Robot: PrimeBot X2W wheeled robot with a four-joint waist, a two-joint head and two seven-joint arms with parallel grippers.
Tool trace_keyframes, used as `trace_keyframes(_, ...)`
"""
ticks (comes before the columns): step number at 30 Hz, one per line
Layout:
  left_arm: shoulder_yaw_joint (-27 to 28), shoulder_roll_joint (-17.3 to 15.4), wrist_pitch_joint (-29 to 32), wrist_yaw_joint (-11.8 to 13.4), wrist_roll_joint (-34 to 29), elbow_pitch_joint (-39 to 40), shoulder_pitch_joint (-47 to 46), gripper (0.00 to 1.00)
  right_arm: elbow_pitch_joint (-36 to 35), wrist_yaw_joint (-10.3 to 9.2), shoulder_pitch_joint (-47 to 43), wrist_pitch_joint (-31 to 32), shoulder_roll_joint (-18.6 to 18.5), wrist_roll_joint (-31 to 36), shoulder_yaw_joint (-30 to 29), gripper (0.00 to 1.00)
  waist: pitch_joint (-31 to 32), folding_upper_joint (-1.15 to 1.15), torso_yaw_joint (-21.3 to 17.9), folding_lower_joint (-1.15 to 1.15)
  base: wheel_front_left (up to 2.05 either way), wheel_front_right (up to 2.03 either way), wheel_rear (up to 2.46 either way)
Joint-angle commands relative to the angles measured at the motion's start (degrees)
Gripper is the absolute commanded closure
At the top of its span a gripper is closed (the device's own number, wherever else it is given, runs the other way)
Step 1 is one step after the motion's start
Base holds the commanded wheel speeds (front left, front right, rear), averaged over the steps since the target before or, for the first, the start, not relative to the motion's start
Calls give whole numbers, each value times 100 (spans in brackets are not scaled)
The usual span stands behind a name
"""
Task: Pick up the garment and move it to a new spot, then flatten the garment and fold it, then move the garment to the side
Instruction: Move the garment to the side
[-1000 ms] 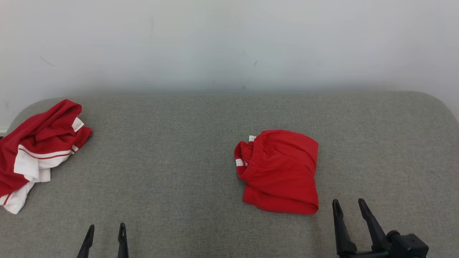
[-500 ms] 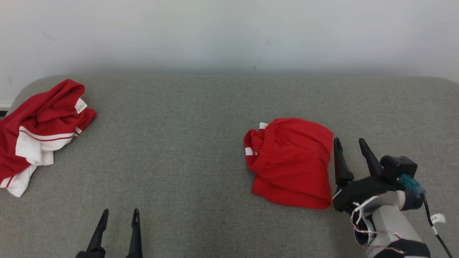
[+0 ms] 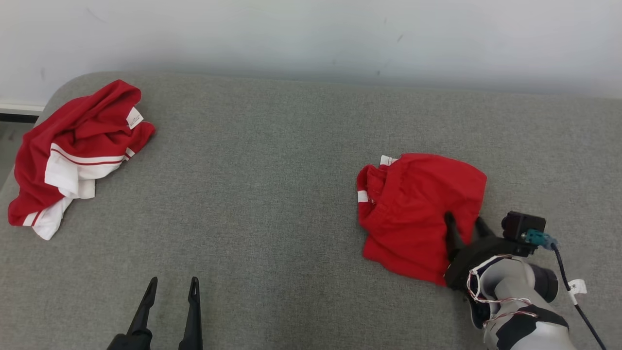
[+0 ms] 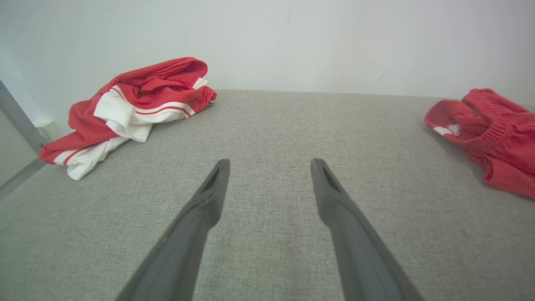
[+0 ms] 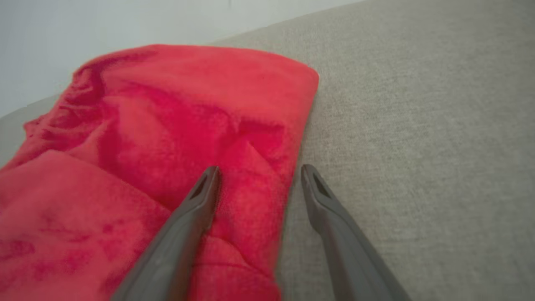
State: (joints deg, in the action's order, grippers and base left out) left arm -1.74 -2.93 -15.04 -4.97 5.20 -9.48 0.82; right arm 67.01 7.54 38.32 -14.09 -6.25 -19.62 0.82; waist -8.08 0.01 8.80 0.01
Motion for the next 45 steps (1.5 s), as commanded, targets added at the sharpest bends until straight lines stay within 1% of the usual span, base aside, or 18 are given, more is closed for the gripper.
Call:
trace_keyframes(1,16,9,-19,28,20,7,-67,0,126,-8,44,42,33,-67,43,0,-7,-1,-11,-1,0,0,0)
trace_keyframes(6,11,8,-19,22,4,-15,-104,0,389,-8,65,205,215,-320,164,0,6,-1,-44,-1,0,0,0)
trace_keyframes(7,4,8,-19,17,6,-21,-112,0,389,-8,64,190,237,-376,197,56,11,-1,-44,-1,0,0,0)
trace_keyframes(8,-2,9,-19,14,9,-26,-110,0,377,-8,61,154,250,-415,228,81,19,-1,-45,-1,0,0,0)
trace_keyframes(9,-5,8,-19,11,9,-33,-103,0,370,-8,59,137,249,-412,288,100,26,-1,-47,-1,0,0,0)
trace_keyframes(11,-4,8,-19,4,17,-36,-104,0,360,-8,62,102,135,-384,429,100,32,-1,-53,-1,0,0,0)
trace_keyframes(14,11,9,-19,16,34,-2,-84,0,368,-12,100,137,-146,-287,712,100,8,-1,-99,-1,0,0,0)
trace_keyframes(19,22,9,-19,10,111,40,-98,0,173,-11,346,252,-694,-259,1210,100,-157,-1,-288,-1,0,0,0)
trace_keyframes(20,22,9,-19,10,111,40,-98,0,173,-11,346,252,-694,-259,1210,100,-157,-1,-288,-1,0,0,0)
trace_keyframes(22,12,9,-18,21,146,64,-158,0,43,-10,446,379,-896,-243,1513,100,-243,-1,-402,-1,0,0,0)
trace_keyframes(27,-41,7,-18,7,144,129,-354,0,-326,-11,822,853,-1578,-191,2439,100,-541,-1,-693,-1,0,0,0)
trace_keyframes(33,-97,8,-18,-40,42,329,-697,0,-686,-11,1391,1117,-2516,-317,3373,100,-961,-1,-886,-1,0,0,0)
trace_keyframes(34,-115,7,-18,-36,23,408,-798,0,-750,-11,1592,1175,-2837,-371,3618,100,-1069,-1,-899,-1,0,0,0)
trace_keyframes(35,-134,7,-19,-41,11,452,-846,0,-780,-11,1690,1183,-2977,-396,3731,100,-1123,-1,-902,-1,0,0,0)
trace_keyframes(40,-184,7,-19,-78,-103,667,-1022,0,-834,-11,2131,1270,-3449,-557,4131,100,-1367,-1,-889,-1,0,0,0)
trace_keyframes(45,-159,7,-18,-90,-141,883,-1092,0,-769,-11,2532,1302,-3807,-639,4436,100,-1510,-1,-870,-1,0,0,0)
